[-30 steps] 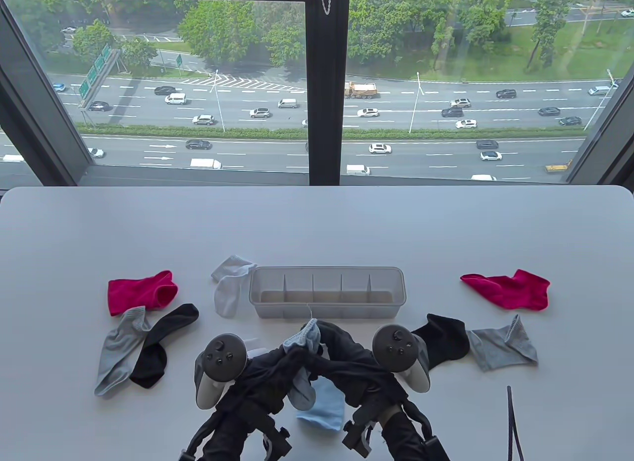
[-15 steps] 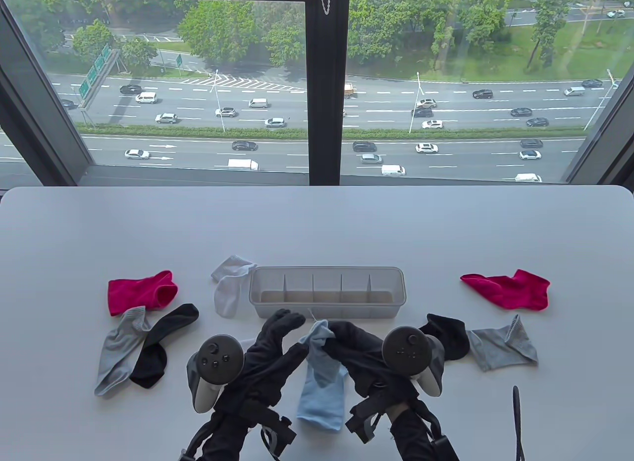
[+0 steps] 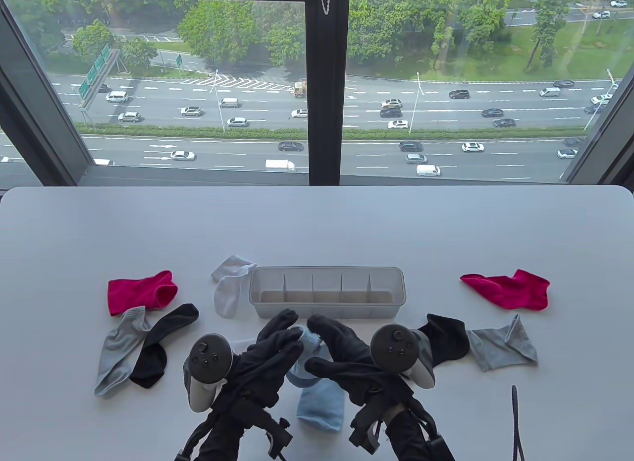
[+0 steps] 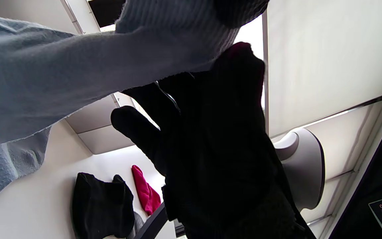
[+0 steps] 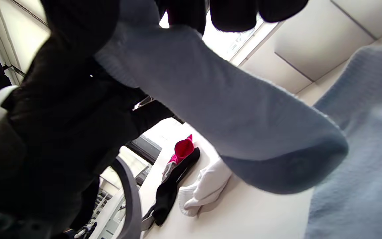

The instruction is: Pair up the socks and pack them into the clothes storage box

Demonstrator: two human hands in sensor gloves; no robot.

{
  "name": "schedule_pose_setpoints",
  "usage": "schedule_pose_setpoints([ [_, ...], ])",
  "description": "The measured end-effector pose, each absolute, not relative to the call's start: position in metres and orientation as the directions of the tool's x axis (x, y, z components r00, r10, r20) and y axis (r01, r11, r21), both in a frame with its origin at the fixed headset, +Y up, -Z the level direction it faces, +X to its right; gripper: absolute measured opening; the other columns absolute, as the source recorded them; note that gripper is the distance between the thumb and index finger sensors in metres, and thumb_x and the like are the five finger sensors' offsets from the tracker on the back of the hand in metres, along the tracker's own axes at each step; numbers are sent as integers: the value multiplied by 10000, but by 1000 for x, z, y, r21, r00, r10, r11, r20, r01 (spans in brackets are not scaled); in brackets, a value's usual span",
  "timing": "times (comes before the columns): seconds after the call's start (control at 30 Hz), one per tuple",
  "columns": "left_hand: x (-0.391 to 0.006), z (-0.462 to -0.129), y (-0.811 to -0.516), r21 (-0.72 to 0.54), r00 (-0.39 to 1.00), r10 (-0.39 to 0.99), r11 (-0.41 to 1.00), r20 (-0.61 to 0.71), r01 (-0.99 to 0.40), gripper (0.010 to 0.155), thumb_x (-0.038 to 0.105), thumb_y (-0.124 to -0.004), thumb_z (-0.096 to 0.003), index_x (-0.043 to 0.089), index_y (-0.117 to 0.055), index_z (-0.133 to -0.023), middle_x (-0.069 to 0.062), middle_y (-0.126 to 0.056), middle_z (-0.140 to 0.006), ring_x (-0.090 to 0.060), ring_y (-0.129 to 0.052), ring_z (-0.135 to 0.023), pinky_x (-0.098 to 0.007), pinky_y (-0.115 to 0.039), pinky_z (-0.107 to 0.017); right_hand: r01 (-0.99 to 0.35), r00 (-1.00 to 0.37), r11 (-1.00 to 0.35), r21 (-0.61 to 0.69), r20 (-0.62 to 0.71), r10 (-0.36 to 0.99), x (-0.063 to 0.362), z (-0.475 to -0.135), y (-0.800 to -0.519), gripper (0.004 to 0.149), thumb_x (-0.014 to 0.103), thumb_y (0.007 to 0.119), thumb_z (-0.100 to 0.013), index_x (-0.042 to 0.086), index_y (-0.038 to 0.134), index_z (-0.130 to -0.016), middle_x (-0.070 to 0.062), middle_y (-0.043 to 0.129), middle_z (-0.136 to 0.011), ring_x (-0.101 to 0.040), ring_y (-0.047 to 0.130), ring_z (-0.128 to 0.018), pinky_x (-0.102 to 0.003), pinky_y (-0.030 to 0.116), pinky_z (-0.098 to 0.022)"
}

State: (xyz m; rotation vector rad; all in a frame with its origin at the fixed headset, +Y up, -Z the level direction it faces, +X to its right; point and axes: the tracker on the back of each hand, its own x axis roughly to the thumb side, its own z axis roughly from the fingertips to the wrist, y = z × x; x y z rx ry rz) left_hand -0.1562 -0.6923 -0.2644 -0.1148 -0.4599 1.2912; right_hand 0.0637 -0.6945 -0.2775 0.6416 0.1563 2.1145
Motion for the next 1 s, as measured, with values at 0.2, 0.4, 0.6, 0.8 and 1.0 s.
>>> schedule_pose_setpoints([
  [0.2, -160, -268, -697, -361, 332, 924, 381, 191, -851, 826, 444, -728, -550, 115, -267, -1151, -263, -187, -1200, -543, -231, -1103, -762, -274, -733, -902, -246, -325, 285, 279, 928, 83, -280, -696, 423, 287, 780, -563, 202, 692, -968, -91, 904, -874, -330, 886, -819, -569, 690, -671],
  [0.4, -161, -266, -694, -164, 387, 902, 419, 193, -893, 394, 270, -674, -581, 101, -748, -930, -265, -779, -1024, -521, -771, -926, -723, -538, -696, -810, -452, -515, 281, 262, 853, 81, -284, -701, 538, 375, 816, -524, 192, 642, -999, -61, 863, -795, -269, 876, -728, -580, 666, -673],
  [0.6, -180, -267, -692, -70, 294, 943, 307, 154, -949, 415, 195, -621, -579, 132, -662, -987, -207, -913, -865, -438, -918, -777, -664, -643, -668, -853, -487, -511, 108, 188, 853, 115, -286, -702, 384, 351, 780, -554, 225, 733, -913, -87, 828, -813, -324, 827, -769, -621, 619, -677],
  [0.8, -161, -266, -692, -169, 392, 874, 449, 285, -878, 404, 247, -675, -579, 177, -675, -976, -147, -925, -717, -350, -953, -595, -610, -716, -620, -748, -392, -506, 429, 331, 859, 79, -281, -694, 937, 487, 748, -542, 146, 124, -1153, -311, 161, -1193, -597, 228, -1033, -729, 360, -718],
  [1.0, -158, -267, -693, -249, 478, 849, 524, 225, -814, 554, 348, -728, -554, 71, -601, -1017, -110, -924, -534, -241, -957, -339, -546, -810, -475, -859, -406, -470, 205, 287, 868, 87, -283, -696, 395, 339, 803, -533, 209, 762, -903, -92, 961, -768, -217, 988, -600, -403, 837, -477],
])
